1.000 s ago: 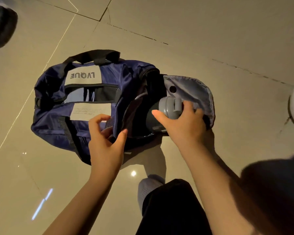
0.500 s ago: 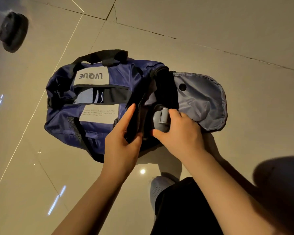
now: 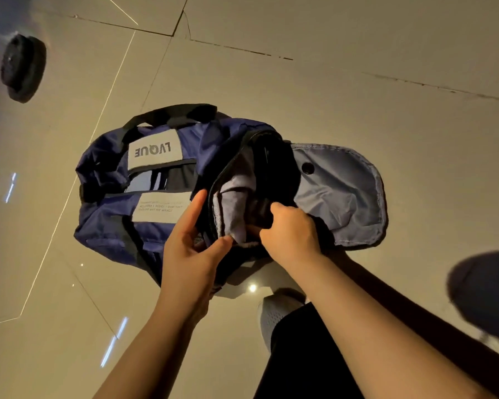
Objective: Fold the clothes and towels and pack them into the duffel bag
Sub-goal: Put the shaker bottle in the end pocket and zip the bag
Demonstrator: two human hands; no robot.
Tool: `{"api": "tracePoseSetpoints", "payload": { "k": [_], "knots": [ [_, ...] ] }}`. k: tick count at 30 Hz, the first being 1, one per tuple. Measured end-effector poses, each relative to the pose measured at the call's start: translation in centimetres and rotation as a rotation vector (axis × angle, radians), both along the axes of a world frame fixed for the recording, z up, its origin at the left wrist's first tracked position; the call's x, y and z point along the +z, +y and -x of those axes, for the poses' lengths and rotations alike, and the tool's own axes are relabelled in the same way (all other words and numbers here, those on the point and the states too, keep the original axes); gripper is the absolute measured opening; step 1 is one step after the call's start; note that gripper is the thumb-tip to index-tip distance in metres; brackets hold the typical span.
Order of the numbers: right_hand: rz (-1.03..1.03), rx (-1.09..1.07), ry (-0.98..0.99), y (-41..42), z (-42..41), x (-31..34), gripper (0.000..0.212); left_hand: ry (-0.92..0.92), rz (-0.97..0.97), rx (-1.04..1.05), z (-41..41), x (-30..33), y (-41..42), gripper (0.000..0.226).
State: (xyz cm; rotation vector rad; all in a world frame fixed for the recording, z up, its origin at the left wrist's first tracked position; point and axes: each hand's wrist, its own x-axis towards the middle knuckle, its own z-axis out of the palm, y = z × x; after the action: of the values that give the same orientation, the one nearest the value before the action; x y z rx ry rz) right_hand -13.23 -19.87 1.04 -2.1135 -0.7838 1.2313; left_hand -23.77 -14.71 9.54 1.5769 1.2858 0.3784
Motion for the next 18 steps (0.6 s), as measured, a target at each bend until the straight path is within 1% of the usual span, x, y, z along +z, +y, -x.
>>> {"api": "tracePoseSetpoints", "payload": {
  "k": [2, 3, 6, 8, 9, 10, 11, 12, 14, 15, 16, 18],
  "knots": [
    [-0.060, -0.010, 0.029, -0.3, 1.2, -0.5, 0.013, 0.005, 0.017, 0.020, 0.4, -0.4, -0.1, 0.074],
    [-0.071, -0.003, 0.033, -0.4, 1.5, -0.6, 0.020, 0.011, 0.019, 0.000, 0.5, -0.4, -0.3, 0.073],
    [0.010, 0.050, -0.013, -0.1, 1.2, -1.5, 0.025, 0.021, -0.003, -0.102, 0.0, -0.1, -1.3, 0.076],
    [0.062, 0.069, -0.036, 0.0, 1.0, -2.0, 0.029, 0.048, -0.045, -0.135, -0.1, -0.1, -1.6, 0.078],
    [0.041, 0.080, -0.051, 0.0, 1.0, -2.3, 0.029, 0.068, -0.070, -0.133, 0.1, -0.3, -1.5, 0.079],
    [-0.022, 0.074, -0.070, -0.1, 1.0, -2.7, 0.029, 0.091, -0.096, -0.113, 0.4, -0.5, -1.1, 0.078],
    [-0.103, 0.053, -0.064, -0.5, 1.2, -3.2, 0.032, 0.119, -0.119, -0.083, 0.8, -0.9, -0.8, 0.078],
    [-0.168, 0.019, -0.032, -1.1, 1.4, -3.6, 0.040, 0.149, -0.137, -0.051, 1.2, -1.2, -0.5, 0.077],
    [-0.235, -0.085, 0.084, -2.9, 1.4, -4.4, 0.070, 0.191, -0.155, -0.022, 2.0, -1.5, 0.1, 0.076],
    [-0.249, -0.153, 0.112, -3.9, 1.4, -4.8, 0.079, 0.205, -0.155, -0.025, 2.2, -1.7, 0.3, 0.076],
    [-0.257, -0.220, 0.099, -4.8, 1.3, -5.1, 0.080, 0.216, -0.156, -0.032, 2.4, -1.8, 0.4, 0.077],
    [-0.262, -0.273, 0.015, -6.4, 1.5, -5.8, 0.069, 0.235, -0.161, -0.047, 2.7, -2.1, 0.3, 0.077]
  ]
}}
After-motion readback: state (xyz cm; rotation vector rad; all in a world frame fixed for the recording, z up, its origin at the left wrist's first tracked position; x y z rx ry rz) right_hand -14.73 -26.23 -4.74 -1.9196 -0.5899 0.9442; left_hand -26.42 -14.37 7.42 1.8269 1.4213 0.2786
